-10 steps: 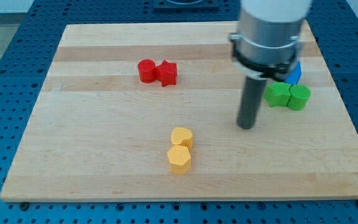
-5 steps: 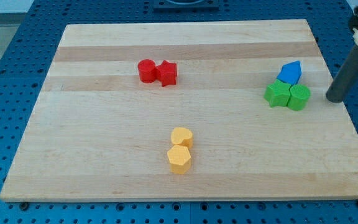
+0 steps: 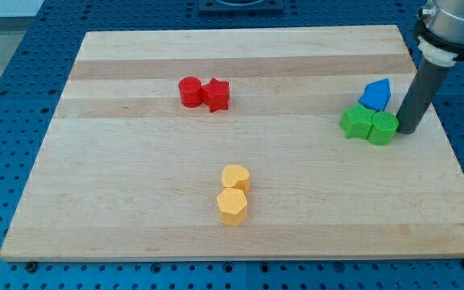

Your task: Slide the green circle and green star a bit down and left

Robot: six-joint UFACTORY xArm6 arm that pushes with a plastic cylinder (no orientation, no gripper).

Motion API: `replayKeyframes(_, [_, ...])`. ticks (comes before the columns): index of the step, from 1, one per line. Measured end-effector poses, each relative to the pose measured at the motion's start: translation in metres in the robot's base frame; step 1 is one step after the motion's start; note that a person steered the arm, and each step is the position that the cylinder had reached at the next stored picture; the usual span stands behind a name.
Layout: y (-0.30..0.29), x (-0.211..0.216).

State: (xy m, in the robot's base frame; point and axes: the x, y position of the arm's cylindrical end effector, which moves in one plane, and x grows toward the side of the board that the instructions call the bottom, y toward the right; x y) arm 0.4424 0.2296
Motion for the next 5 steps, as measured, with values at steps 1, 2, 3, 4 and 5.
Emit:
replayKeyframes(1, [-0.014,0.001])
replayKeyframes(2, [-0.025,0.001])
replayKeyframes(3, [-0.035,0.001])
replayKeyframes(4, [-0.048,-0.001])
replayKeyframes(5, [-0.07,-0.001])
